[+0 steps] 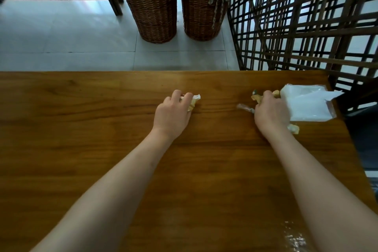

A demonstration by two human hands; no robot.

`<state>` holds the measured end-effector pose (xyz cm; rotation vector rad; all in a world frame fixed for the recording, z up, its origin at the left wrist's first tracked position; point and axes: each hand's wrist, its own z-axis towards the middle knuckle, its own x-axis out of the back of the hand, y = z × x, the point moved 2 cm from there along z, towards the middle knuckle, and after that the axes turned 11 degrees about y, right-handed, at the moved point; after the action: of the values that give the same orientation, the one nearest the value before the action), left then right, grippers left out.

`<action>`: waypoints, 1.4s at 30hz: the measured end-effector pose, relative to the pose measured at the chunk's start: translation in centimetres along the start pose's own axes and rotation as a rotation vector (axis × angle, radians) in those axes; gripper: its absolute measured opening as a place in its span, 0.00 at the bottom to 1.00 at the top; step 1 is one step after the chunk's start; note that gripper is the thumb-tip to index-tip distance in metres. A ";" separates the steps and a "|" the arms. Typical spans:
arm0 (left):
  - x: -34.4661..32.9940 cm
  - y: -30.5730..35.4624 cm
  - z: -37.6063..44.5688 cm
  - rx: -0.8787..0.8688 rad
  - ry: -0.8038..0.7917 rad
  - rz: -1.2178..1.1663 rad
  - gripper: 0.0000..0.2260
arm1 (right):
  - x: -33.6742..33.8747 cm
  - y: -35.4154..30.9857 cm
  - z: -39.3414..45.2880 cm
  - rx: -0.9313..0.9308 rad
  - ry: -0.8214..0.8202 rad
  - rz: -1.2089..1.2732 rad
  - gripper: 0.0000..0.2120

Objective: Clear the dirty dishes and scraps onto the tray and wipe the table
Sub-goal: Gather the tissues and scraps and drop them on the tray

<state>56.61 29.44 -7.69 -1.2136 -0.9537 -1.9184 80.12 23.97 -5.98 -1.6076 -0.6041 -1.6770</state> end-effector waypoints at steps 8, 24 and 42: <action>4.0 1.5 -7.7 0.184 -0.061 -0.027 0.15 | 3.3 -0.3 -11.1 0.018 -0.017 0.254 0.14; 18.0 7.2 -27.7 0.245 -0.067 -0.282 0.10 | 14.3 5.1 -34.4 -0.131 -0.048 0.365 0.12; 20.8 28.7 -40.0 -0.040 -0.176 -0.425 0.12 | 23.0 26.9 -48.3 -0.279 0.044 0.461 0.03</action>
<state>55.68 -22.19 6.06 -1.2977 -1.3605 -2.1862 70.59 -33.65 7.37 -1.7342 0.0348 -1.4839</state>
